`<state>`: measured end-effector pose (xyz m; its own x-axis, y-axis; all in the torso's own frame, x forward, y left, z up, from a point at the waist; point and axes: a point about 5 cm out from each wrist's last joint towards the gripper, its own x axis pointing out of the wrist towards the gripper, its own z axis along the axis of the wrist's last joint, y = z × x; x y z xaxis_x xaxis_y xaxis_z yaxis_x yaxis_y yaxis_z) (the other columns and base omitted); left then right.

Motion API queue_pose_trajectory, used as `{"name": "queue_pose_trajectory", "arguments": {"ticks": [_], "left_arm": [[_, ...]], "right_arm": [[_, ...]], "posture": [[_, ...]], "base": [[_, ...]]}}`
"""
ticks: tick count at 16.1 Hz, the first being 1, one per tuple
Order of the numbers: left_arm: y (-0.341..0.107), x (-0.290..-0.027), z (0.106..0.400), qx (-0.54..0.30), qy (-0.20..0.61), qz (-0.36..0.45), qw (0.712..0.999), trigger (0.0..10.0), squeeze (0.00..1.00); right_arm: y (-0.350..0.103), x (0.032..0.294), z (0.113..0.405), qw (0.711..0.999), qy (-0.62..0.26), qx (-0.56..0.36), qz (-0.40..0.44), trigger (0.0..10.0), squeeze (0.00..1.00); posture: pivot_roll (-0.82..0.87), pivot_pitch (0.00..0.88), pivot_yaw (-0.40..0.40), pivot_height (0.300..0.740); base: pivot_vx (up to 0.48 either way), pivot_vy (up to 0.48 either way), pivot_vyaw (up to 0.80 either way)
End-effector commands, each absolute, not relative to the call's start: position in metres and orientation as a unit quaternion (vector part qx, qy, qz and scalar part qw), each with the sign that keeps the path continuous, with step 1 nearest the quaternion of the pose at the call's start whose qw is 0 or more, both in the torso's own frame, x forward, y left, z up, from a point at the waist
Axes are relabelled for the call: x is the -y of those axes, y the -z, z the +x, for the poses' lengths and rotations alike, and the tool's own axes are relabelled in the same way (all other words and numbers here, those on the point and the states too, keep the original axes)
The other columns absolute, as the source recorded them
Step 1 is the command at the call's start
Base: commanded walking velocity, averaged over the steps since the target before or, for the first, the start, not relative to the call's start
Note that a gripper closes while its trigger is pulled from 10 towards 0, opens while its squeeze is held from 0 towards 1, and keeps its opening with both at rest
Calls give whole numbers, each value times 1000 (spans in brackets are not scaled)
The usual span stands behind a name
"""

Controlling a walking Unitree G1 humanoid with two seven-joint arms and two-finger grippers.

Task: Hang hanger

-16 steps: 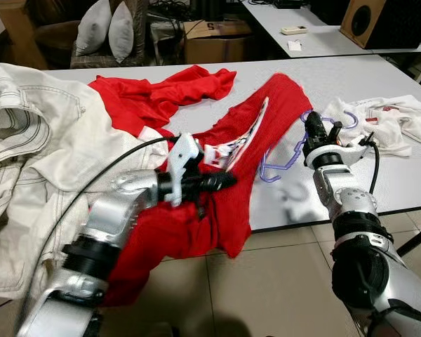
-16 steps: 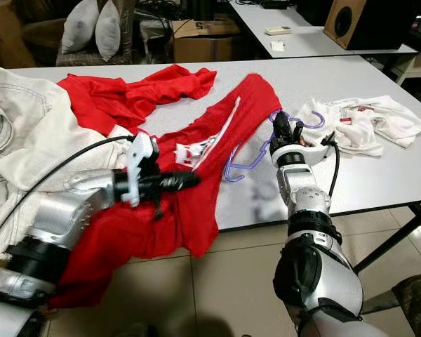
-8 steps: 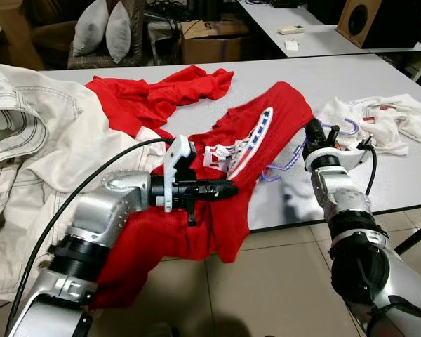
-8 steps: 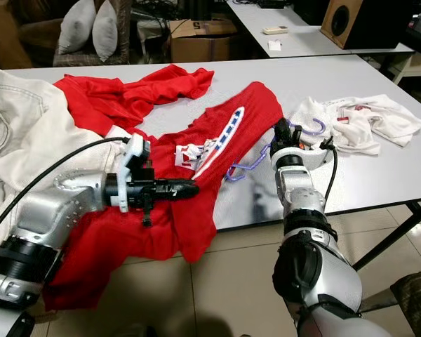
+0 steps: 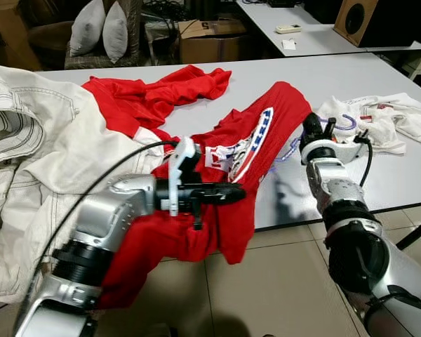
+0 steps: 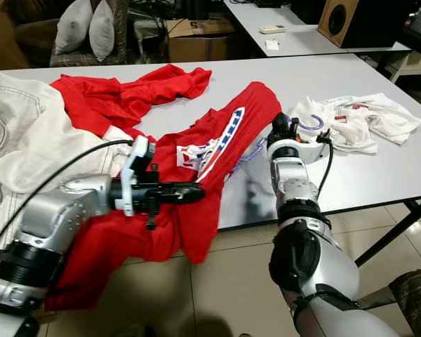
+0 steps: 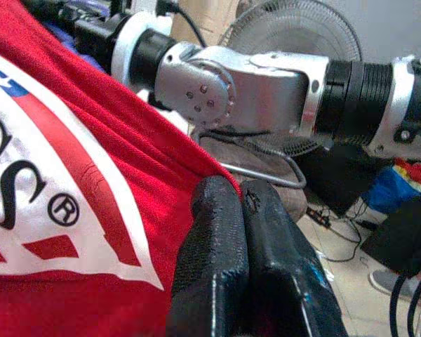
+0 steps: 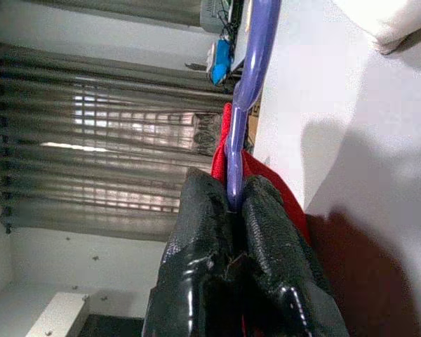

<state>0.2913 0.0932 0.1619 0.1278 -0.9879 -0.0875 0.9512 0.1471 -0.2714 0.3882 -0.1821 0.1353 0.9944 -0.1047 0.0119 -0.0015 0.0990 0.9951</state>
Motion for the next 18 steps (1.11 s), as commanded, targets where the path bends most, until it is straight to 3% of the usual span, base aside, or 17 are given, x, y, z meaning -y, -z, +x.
{"name": "queue_pose_trajectory", "arguments": {"ticks": [1,6,10,13,14,15,16,18], "left_arm": [[-171,-81,283,-109,682,-86,718,0,0],[-190,-61,281,-73,698,-128,701,0,0],[-199,-65,304,-37,620,-160,767,0,0],[-205,-74,316,-23,570,-184,800,0,0],[-201,-81,322,-29,550,-166,818,2784,0],[-195,-85,322,-37,544,-144,826,6863,0],[-192,-88,322,-44,539,-127,831,10000,0],[-185,-96,318,-59,541,-112,832,10000,0]], "right_arm": [[-153,190,394,743,47,82,663,10000,0],[-144,160,393,762,23,38,646,10000,0],[-146,130,389,801,-72,-21,594,10000,0],[-143,129,383,813,-103,-53,571,10000,0],[-140,133,376,817,-112,-65,562,10000,0],[-140,139,372,819,-111,-66,559,10000,0],[-141,143,370,820,-109,-64,558,10000,0],[-145,157,365,823,-99,-55,557,10000,0]], "posture": [[48,0,-4,740],[42,0,-5,740],[26,0,1,740],[25,0,3,740],[24,0,7,740],[22,0,10,740],[22,0,10,740],[15,0,15,740]], "base": [[0,0,0],[0,0,0],[0,0,0],[0,0,0],[0,0,0],[0,0,0],[0,0,0],[0,0,0]]}}
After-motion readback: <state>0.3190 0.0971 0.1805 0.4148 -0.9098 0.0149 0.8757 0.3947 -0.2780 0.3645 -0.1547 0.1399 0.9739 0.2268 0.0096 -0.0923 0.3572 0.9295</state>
